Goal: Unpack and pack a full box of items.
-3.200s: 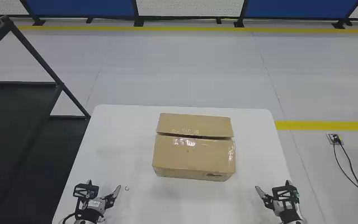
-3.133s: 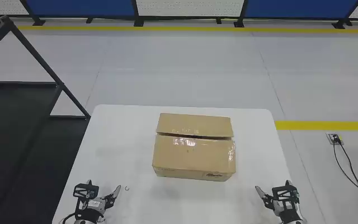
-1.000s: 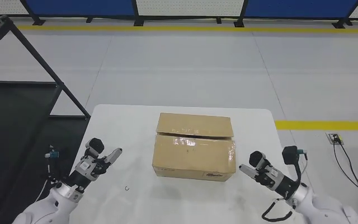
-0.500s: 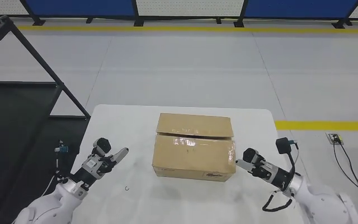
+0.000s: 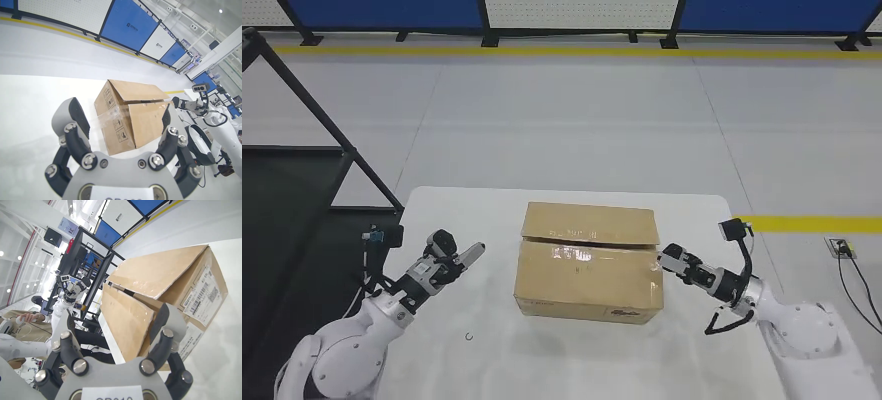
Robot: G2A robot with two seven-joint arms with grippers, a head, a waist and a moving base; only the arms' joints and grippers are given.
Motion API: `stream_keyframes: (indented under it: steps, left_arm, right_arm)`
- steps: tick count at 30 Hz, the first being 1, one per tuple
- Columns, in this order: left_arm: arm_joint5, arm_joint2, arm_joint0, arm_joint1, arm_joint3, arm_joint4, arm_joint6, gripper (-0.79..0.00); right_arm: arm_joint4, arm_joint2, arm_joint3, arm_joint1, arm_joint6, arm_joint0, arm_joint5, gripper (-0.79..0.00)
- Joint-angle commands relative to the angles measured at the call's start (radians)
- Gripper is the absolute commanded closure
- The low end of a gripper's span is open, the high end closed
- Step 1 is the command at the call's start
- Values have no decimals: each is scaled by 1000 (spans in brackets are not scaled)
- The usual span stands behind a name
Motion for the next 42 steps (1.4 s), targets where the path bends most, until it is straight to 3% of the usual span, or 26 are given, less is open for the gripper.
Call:
stream_keyframes:
  steps: [1,11,14,19,26,30,37,42]
  left_arm:
    - [-1,1,-3,1,5,-1,-1,-785]
    - [-11,12,-24,6,12,-49,-32,-785]
    - [-30,24,-20,7,-3,-74,-53,-785]
    - [-83,38,-7,11,-17,-158,-113,-785]
    - [-168,59,-17,27,-22,-329,-341,-785]
    - [-161,72,-44,37,-2,-442,-487,-785]
    - [-124,124,-84,53,37,-483,-681,-785]
    - [-124,124,-84,53,37,-483,-681,-785]
  right_arm:
    - [36,-2,13,2,31,10,-23,-785]
    - [285,44,-29,29,304,-24,-144,-785]
    - [316,48,-101,44,334,-56,-115,-785]
    - [290,47,-175,74,336,-115,-113,-785]
    - [178,-13,-185,114,327,-144,-122,-785]
    - [141,-61,-167,133,322,-132,-127,-785]
    - [151,-112,-138,159,294,-116,-154,-785]
    - [168,-127,-156,180,273,-127,-175,-785]
